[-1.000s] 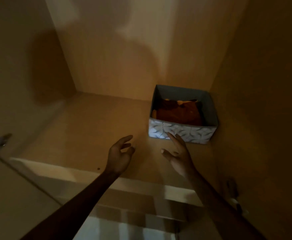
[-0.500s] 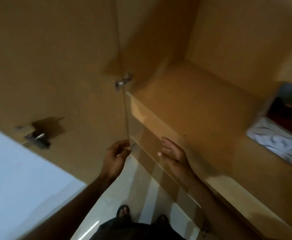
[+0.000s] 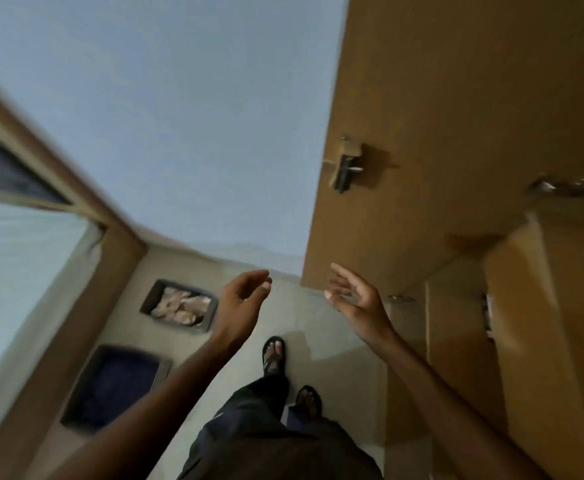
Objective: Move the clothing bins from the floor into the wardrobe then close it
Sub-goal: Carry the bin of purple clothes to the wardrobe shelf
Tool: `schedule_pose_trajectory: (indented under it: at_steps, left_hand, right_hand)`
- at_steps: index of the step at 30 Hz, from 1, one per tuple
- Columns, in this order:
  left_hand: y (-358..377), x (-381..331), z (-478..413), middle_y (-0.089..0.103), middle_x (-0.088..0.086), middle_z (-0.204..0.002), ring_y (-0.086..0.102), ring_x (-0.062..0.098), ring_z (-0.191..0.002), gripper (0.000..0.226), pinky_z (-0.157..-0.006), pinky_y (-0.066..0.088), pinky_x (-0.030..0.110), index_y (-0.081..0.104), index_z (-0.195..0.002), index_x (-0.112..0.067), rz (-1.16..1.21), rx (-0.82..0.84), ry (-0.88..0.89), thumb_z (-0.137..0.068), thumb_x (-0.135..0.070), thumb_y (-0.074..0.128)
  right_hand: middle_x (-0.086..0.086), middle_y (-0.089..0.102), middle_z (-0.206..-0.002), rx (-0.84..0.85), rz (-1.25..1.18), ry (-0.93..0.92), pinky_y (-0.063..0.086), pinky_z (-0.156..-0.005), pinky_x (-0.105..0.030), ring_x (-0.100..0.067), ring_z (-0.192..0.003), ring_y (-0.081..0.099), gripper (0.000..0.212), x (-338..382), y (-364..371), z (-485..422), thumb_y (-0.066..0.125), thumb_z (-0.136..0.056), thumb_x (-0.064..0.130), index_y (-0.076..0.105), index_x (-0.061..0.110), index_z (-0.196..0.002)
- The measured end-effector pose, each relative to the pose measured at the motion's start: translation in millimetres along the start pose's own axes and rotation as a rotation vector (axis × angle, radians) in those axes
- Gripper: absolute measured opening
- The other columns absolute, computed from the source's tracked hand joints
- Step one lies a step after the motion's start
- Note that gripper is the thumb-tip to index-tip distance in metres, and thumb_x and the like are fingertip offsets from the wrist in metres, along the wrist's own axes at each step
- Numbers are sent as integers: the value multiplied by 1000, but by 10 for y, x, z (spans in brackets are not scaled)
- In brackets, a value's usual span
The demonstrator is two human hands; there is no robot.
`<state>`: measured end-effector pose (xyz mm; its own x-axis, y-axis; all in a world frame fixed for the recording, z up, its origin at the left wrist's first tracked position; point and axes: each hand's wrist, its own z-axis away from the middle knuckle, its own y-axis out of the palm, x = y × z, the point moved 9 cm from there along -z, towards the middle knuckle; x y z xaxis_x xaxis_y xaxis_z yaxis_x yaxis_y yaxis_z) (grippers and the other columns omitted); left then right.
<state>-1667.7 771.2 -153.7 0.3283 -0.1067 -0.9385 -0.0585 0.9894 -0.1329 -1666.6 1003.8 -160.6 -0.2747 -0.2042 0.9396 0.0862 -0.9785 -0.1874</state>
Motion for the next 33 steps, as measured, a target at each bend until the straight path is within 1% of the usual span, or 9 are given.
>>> schedule_pose_trajectory:
  at_steps: [2, 5, 9, 14, 18, 26, 28, 30, 33]
  left_hand:
    - [-411, 179, 163, 72, -4, -104, 67, 5, -91, 23, -77, 50, 17, 66, -114, -15, 27, -106, -30, -92, -9, 59]
    - [-1000, 427, 475, 70, -4, -109, 65, 7, -98, 26, -82, 50, 21, 64, -118, -15, 30, -242, -64, -94, -13, 58]
    - [-1831, 760, 940, 69, -1, -111, 64, 11, -101, 26, -85, 51, 27, 65, -117, -17, 78, -462, -114, -93, -11, 58]
    - [-2807, 1255, 1485, 70, -2, -106, 66, 12, -100, 23, -90, 54, 33, 66, -114, -18, 120, -660, -151, -92, -13, 60]
    - [-3488, 1618, 1843, 69, -3, -107, 66, 14, -99, 20, -87, 54, 33, 65, -109, -27, 179, -763, -205, -93, -16, 60]
    - [-4551, 2467, 2355, 71, -3, -98, 66, 12, -95, 18, -87, 55, 30, 67, -108, -20, 274, -997, -406, -91, -14, 62]
    - [-4708, 2637, 2387, 69, -5, -97, 65, 9, -94, 20, -83, 53, 25, 67, -111, -18, 278, -1026, -446, -92, -15, 61]
    - [-4883, 2873, 2363, 68, -7, -97, 63, 6, -93, 21, -82, 51, 23, 66, -113, -17, 270, -1042, -494, -93, -16, 60]
    - [-5101, 3313, 2245, 67, -7, -99, 63, 7, -94, 22, -88, 53, 30, 65, -114, -21, 240, -1015, -585, -92, -20, 60]
  right_hand:
    - [2, 62, -124, 104, 28, -2, 49, -90, -22, 0, -104, 62, 53, 32, 403, -97, 70, -84, 22, 52, 26, -134]
    - [3, 63, -122, 258, 86, -16, 50, -93, -27, -4, -106, 62, 53, 109, 1049, -135, 70, -83, 26, 53, 26, -133]
    - [4, 64, -119, 467, 174, -41, 50, -92, -28, -7, -105, 62, 48, 222, 2042, -42, 71, -84, 22, 56, 27, -130]
    - [7, 66, -114, 682, 260, -89, 51, -85, -19, -4, -102, 63, 41, 378, 3259, 196, 69, -85, 22, 60, 31, -123]
    - [8, 66, -117, 817, 334, -99, 52, -90, -24, -6, -108, 62, 45, 392, 4167, 358, 69, -84, 29, 58, 31, -127]
    - [2, 66, -113, 1031, 484, -80, 52, -89, -24, -9, -105, 63, 42, 209, 5838, 604, 70, -84, 22, 59, 28, -125]
    - [4, 65, -112, 1072, 545, -76, 52, -89, -24, -8, -103, 63, 42, 79, 6171, 606, 70, -84, 22, 59, 27, -125]
    - [3, 64, -113, 1110, 608, -64, 52, -84, -18, -5, -101, 61, 44, -128, 6530, 549, 69, -85, 22, 58, 24, -128]
    - [3, 63, -116, 1125, 699, -55, 48, -82, -15, -4, -102, 60, 48, -558, 7009, 335, 68, -85, 24, 56, 23, -131]
